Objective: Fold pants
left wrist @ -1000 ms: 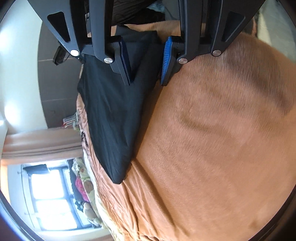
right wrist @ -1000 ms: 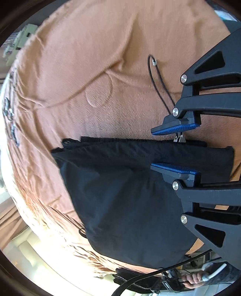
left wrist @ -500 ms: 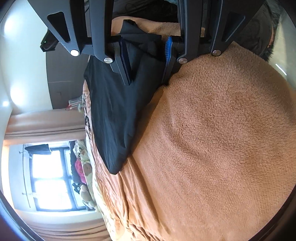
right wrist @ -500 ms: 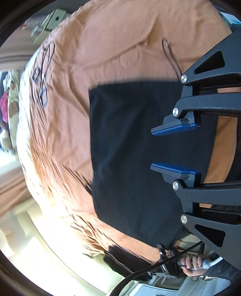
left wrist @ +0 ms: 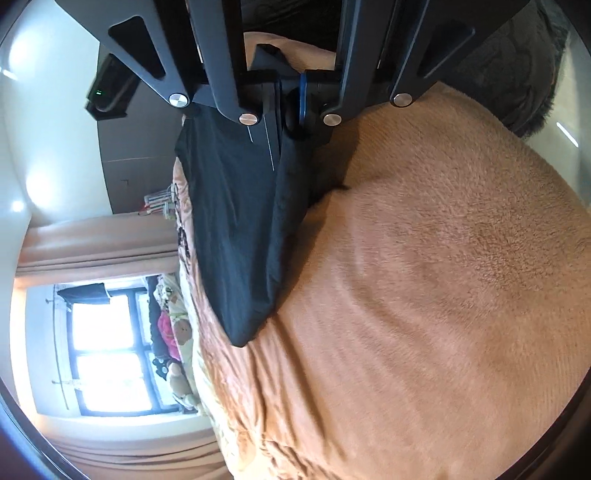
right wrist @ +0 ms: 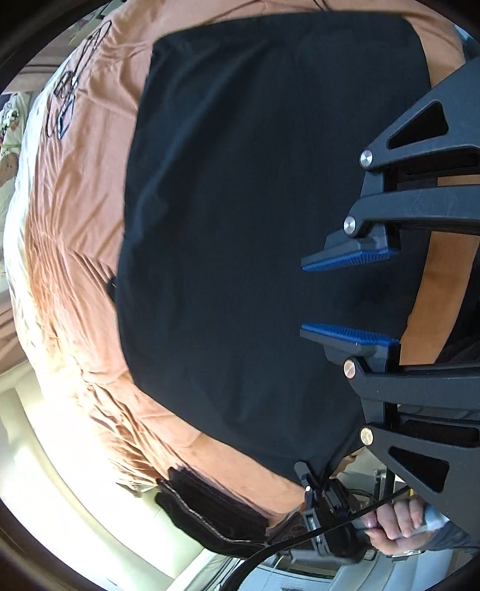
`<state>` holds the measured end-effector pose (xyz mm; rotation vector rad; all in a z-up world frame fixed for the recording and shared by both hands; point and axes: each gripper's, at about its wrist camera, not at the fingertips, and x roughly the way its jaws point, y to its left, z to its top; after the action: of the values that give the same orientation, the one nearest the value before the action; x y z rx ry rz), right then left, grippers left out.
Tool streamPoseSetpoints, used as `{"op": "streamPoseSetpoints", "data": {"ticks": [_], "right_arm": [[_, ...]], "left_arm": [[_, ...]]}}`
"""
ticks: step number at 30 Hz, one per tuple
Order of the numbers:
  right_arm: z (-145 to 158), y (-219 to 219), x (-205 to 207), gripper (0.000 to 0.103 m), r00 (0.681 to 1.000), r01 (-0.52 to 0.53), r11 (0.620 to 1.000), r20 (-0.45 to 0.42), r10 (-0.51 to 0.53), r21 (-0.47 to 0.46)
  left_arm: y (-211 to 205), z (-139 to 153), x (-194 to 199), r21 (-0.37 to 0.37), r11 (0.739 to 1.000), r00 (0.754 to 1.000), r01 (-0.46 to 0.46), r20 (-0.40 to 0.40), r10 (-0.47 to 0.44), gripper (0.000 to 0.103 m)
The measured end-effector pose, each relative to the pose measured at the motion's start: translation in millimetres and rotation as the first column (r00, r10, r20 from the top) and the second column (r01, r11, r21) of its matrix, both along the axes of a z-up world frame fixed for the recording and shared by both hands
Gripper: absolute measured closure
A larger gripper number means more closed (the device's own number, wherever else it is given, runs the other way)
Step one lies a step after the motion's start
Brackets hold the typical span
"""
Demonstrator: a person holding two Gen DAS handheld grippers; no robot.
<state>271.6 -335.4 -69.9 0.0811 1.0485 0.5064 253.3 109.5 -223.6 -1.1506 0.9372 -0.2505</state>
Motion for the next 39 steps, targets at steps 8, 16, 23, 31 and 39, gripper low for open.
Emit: {"op": "streamPoseSetpoints", "data": {"ticks": [8, 16, 23, 31, 39], "right_arm": [[-34.1, 11.8, -6.5, 0.091, 0.995, 0.006, 0.999, -0.101, -0.010, -0.035], [-22.7, 14.3, 10.3, 0.091, 0.996, 0.003, 0.999, -0.089, -0.006, -0.034], [-27.2, 20.2, 53.3, 0.091, 0.996, 0.037, 0.998, -0.085, -0.040, -0.043], [-31.2, 23.2, 101.4, 0.091, 0.994, 0.073, 0.997, -0.080, -0.075, -0.036], [-31.4, 25.3, 131.3, 0.091, 0.993, 0.100, 0.995, -0.065, -0.101, -0.014]], "left_arm": [[2.3, 16.1, 0.0, -0.032, 0.999, 0.999, -0.008, 0.043, 0.009, 0.097], [2.6, 10.8, -2.2, -0.045, 0.998, 0.999, -0.037, 0.027, 0.038, 0.097], [5.1, 3.3, -6.4, -0.048, 0.997, 0.999, -0.053, -0.005, 0.053, 0.097], [6.7, -4.9, -2.9, -0.019, 0.998, 0.996, -0.067, -0.063, 0.065, 0.091], [5.9, -10.6, 8.6, -0.017, 0.997, 0.993, -0.082, -0.083, 0.080, 0.088]]}}
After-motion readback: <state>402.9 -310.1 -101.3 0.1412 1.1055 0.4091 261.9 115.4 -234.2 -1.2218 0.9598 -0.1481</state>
